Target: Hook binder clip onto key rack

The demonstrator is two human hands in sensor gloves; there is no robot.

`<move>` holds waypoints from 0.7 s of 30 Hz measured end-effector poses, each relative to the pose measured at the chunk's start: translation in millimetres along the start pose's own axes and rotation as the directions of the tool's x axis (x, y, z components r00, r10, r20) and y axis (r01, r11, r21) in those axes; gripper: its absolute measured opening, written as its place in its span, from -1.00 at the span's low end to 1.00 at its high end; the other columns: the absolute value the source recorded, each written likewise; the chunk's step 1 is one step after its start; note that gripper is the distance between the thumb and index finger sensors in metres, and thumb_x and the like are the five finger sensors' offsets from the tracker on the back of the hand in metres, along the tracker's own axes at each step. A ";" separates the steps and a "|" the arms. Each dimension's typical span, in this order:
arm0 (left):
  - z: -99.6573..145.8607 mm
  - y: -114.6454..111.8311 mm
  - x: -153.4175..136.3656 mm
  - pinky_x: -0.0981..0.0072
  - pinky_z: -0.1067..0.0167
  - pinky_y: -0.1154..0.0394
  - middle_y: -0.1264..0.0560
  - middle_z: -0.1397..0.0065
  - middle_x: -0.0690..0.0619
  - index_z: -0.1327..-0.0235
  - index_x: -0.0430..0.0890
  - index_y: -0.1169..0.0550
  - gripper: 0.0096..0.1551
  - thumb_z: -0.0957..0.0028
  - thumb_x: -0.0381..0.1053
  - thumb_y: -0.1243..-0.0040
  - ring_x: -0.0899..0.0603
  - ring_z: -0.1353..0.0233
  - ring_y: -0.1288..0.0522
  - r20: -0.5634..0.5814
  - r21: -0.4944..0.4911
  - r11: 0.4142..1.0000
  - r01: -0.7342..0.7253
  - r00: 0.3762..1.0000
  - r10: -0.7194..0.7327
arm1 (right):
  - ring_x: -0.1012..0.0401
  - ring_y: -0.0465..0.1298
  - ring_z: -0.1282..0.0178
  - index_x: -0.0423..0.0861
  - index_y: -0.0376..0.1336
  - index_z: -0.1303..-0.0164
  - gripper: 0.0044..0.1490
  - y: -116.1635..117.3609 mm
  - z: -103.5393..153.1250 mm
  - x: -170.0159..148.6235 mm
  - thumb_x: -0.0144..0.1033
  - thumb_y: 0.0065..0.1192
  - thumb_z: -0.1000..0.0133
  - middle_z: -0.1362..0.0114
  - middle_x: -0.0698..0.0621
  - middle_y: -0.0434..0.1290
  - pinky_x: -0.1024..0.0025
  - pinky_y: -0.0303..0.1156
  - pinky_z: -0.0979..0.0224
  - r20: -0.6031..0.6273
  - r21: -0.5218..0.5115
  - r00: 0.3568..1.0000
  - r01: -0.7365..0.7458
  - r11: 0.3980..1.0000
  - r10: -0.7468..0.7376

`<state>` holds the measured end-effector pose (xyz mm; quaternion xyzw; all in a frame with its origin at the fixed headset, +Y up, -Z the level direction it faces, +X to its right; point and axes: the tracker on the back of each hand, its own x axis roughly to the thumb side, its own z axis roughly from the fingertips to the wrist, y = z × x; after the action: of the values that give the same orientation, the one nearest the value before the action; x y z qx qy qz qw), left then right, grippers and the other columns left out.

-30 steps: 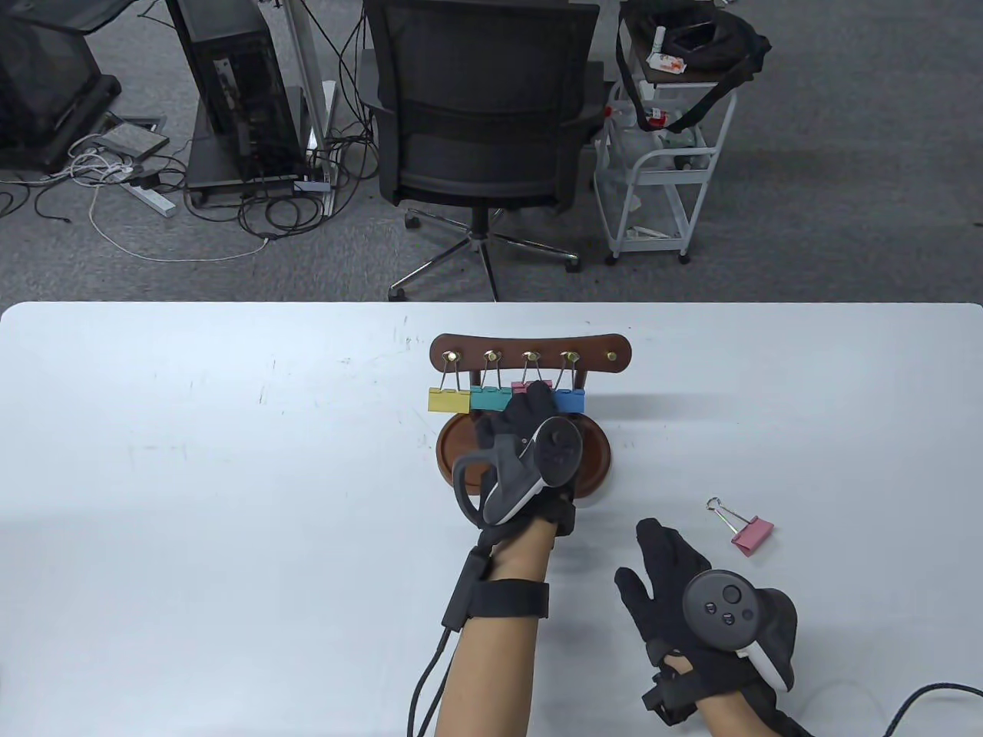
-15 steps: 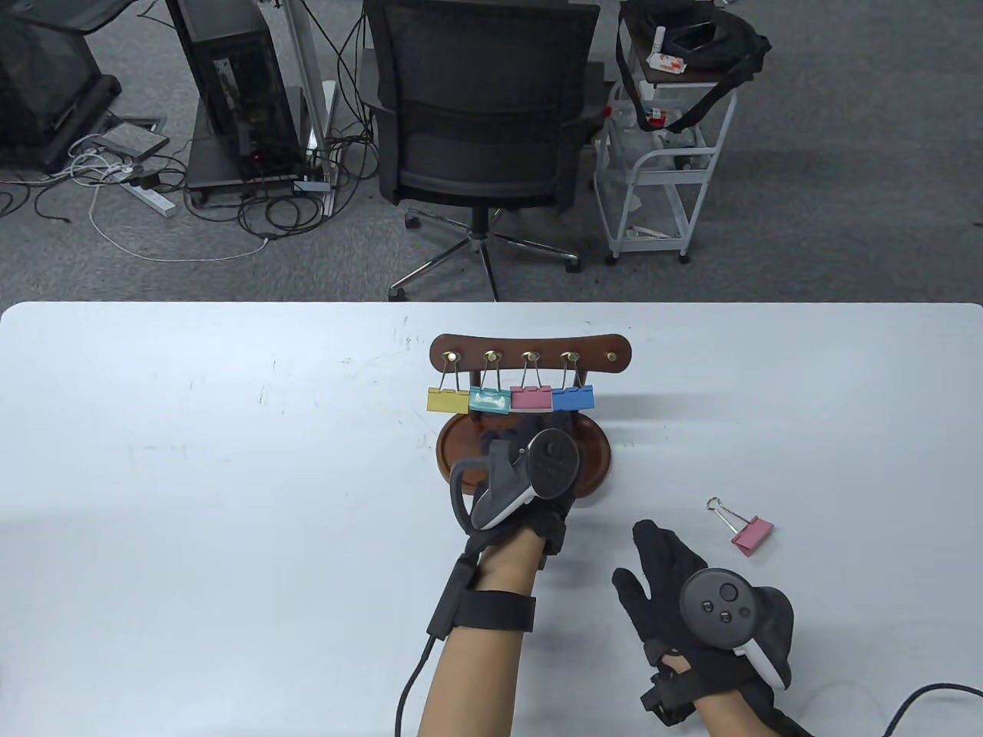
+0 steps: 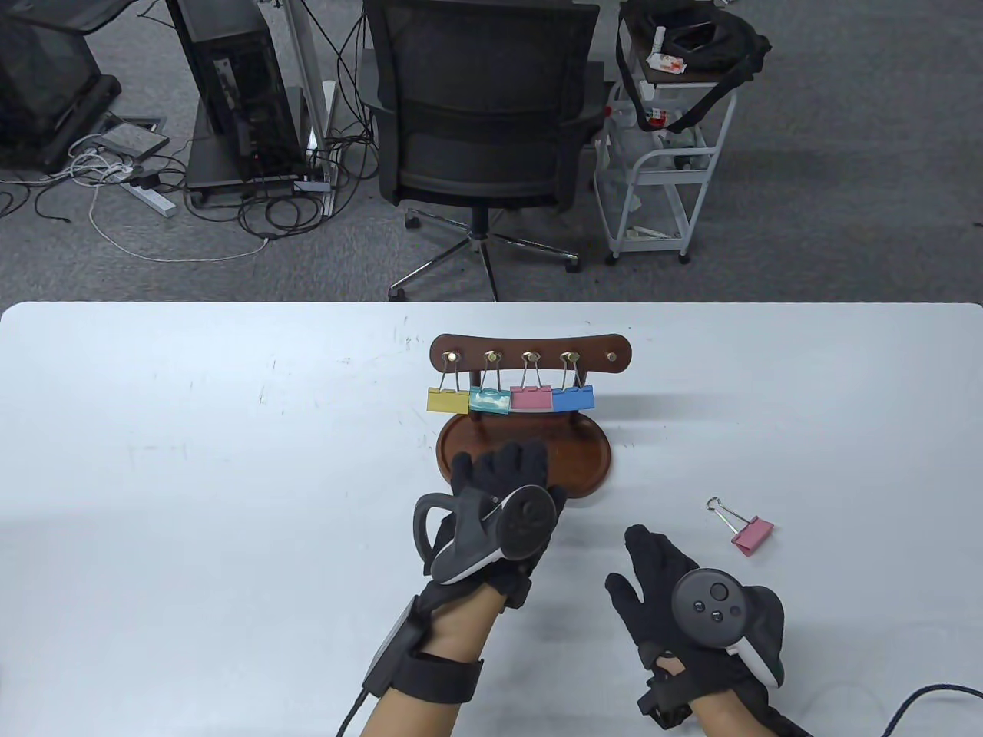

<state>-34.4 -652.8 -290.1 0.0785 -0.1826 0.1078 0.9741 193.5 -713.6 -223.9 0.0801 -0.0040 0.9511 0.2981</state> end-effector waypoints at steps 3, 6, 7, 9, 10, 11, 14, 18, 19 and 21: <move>17.3 7.8 -3.2 -0.64 -0.37 -0.16 -0.47 -0.54 -0.40 -0.61 -0.34 -0.44 -0.18 -0.24 0.15 -0.23 -0.56 -0.43 -0.49 0.019 0.021 1.000 0.018 1.000 -0.018 | -0.50 0.24 -0.47 -0.36 0.06 -0.71 -0.03 -0.4 -0.1 -0.2 -0.03 0.18 -0.25 -0.62 -0.55 0.19 -0.44 0.18 -0.39 -0.001 -0.003 1.000 -0.001 1.000 0.001; 31.9 11.9 -7.9 -0.64 -0.37 -0.16 -0.47 -0.54 -0.40 -0.60 -0.34 -0.45 -0.18 -0.24 0.16 -0.23 -0.56 -0.43 -0.49 0.022 0.045 0.999 0.019 1.000 -0.020 | -0.50 0.24 -0.47 -0.37 0.06 -0.71 -0.03 -1.6 0.0 -0.3 -0.03 0.18 -0.25 -0.62 -0.55 0.19 -0.44 0.18 -0.39 -0.002 -0.009 1.000 0.003 1.000 -0.003; 36.6 12.3 -10.1 -0.64 -0.37 -0.16 -0.48 -0.53 -0.40 -0.59 -0.34 -0.46 -0.19 -0.25 0.16 -0.23 -0.56 -0.43 -0.49 0.018 0.052 0.998 0.021 1.000 -0.022 | -0.50 0.24 -0.47 -0.37 0.06 -0.71 -0.03 -2.1 0.1 -0.2 -0.03 0.18 -0.25 -0.62 -0.55 0.19 -0.44 0.18 -0.39 0.000 -0.012 1.000 0.005 1.000 -0.005; 45.0 8.8 -15.0 -0.64 -0.37 -0.15 -0.49 -0.52 -0.40 -0.57 -0.35 -0.49 -0.19 -0.24 0.18 -0.22 -0.56 -0.42 -0.50 0.004 0.042 0.999 0.023 1.000 -0.024 | -0.50 0.24 -0.47 -0.37 0.06 -0.71 -0.03 -2.6 0.8 -0.1 -0.03 0.19 -0.25 -0.62 -0.55 0.19 -0.44 0.18 -0.39 0.002 -0.014 1.000 0.005 1.000 -0.005; 47.8 7.0 -16.4 -0.64 -0.37 -0.15 -0.49 -0.52 -0.40 -0.57 -0.34 -0.48 -0.19 -0.24 0.18 -0.22 -0.56 -0.42 -0.50 -0.002 0.037 0.999 0.027 1.000 -0.027 | -0.50 0.24 -0.47 -0.37 0.05 -0.71 -0.03 -2.7 1.0 0.1 -0.03 0.18 -0.25 -0.62 -0.55 0.19 -0.44 0.18 -0.39 0.003 -0.014 1.000 0.005 1.000 -0.005; 51.9 4.2 -18.3 -0.64 -0.37 -0.15 -0.49 -0.52 -0.39 -0.57 -0.34 -0.48 -0.18 -0.24 0.19 -0.22 -0.56 -0.42 -0.50 -0.007 0.033 0.999 0.029 1.000 -0.029 | -0.50 0.24 -0.47 -0.37 0.05 -0.71 -0.03 -2.8 1.4 0.2 -0.03 0.18 -0.25 -0.62 -0.55 0.19 -0.44 0.18 -0.39 0.005 -0.015 1.000 0.006 1.000 -0.006; 60.6 -3.8 -19.7 -0.65 -0.38 -0.15 -0.49 -0.53 -0.39 -0.58 -0.34 -0.48 -0.17 -0.24 0.20 -0.21 -0.56 -0.43 -0.49 -0.017 0.022 0.998 0.057 0.998 -0.056 | -0.50 0.24 -0.47 -0.37 0.06 -0.71 -0.03 -2.6 2.0 1.2 -0.03 0.18 -0.25 -0.62 -0.55 0.19 -0.44 0.18 -0.39 0.012 -0.015 1.000 0.002 1.000 -0.002; 66.2 -11.1 -21.3 -0.64 -0.38 -0.15 -0.50 -0.52 -0.38 -0.57 -0.33 -0.49 -0.17 -0.23 0.20 -0.21 -0.55 -0.42 -0.51 -0.028 0.037 0.996 0.077 0.997 -0.076 | -0.50 0.24 -0.47 -0.37 0.05 -0.71 -0.03 -1.3 1.7 1.5 -0.03 0.18 -0.25 -0.62 -0.55 0.19 -0.44 0.18 -0.39 0.014 -0.010 1.000 -0.001 1.000 0.001; 67.6 -12.4 -21.7 -0.64 -0.38 -0.15 -0.50 -0.52 -0.38 -0.57 -0.33 -0.49 -0.17 -0.23 0.21 -0.21 -0.55 -0.42 -0.51 -0.028 0.038 0.997 0.071 0.997 -0.070 | -0.50 0.24 -0.47 -0.37 0.05 -0.71 -0.03 -0.9 1.7 1.5 -0.03 0.19 -0.25 -0.62 -0.55 0.19 -0.45 0.18 -0.39 0.014 -0.008 1.000 -0.004 1.000 0.004; 69.5 -12.2 -21.1 -0.64 -0.38 -0.15 -0.50 -0.52 -0.38 -0.57 -0.33 -0.48 -0.17 -0.23 0.21 -0.21 -0.55 -0.42 -0.50 -0.030 0.050 0.997 0.054 0.998 -0.052 | -0.50 0.24 -0.47 -0.37 0.06 -0.71 -0.03 -0.9 1.8 1.4 -0.03 0.18 -0.25 -0.62 -0.55 0.19 -0.44 0.18 -0.39 0.014 -0.006 1.000 -0.005 1.000 0.005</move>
<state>-74.3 -681.7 -235.3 0.1063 -0.1638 0.0876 0.9768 193.1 -712.2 -221.9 0.0860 -0.0094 0.9513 0.2958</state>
